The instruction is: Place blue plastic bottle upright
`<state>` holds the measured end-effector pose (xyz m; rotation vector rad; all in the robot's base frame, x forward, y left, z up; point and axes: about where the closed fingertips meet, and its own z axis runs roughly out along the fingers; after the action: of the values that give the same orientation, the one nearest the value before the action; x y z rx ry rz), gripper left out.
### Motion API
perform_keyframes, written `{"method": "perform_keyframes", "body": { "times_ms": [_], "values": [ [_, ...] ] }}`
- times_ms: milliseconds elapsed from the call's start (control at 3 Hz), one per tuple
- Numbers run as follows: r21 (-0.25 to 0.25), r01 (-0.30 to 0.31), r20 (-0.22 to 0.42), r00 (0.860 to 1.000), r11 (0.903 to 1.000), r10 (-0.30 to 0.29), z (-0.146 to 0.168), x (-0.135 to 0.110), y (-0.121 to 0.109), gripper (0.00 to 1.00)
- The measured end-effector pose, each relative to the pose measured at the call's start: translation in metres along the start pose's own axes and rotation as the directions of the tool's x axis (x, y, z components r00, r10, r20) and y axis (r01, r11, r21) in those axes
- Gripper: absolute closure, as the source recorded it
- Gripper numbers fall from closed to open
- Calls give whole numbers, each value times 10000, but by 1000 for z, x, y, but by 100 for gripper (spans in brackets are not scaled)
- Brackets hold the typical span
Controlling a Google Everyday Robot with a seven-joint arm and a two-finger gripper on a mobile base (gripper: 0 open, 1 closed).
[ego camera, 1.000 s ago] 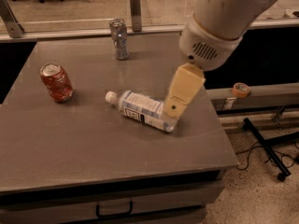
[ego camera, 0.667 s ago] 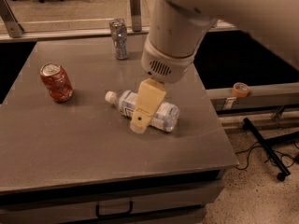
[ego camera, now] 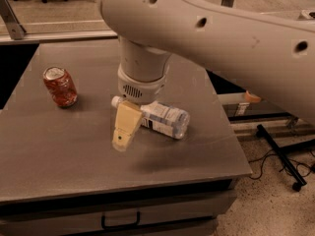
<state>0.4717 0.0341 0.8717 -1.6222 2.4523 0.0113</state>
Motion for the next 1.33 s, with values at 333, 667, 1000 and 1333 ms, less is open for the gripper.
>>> {"method": "perform_keyframes", "body": {
  "times_ms": [333, 667, 1000, 1333],
  "values": [
    [-122, -8, 181, 9998, 9999, 10, 15, -11, -4, 0],
    [-254, -77, 387, 9992, 9996, 87, 32, -15, -13, 0],
    [-332, 167, 688, 9975, 9993, -144, 39, -19, -16, 20],
    [-412, 619, 937, 9939, 9972, -578, 41, -26, -15, 43]
  ]
}}
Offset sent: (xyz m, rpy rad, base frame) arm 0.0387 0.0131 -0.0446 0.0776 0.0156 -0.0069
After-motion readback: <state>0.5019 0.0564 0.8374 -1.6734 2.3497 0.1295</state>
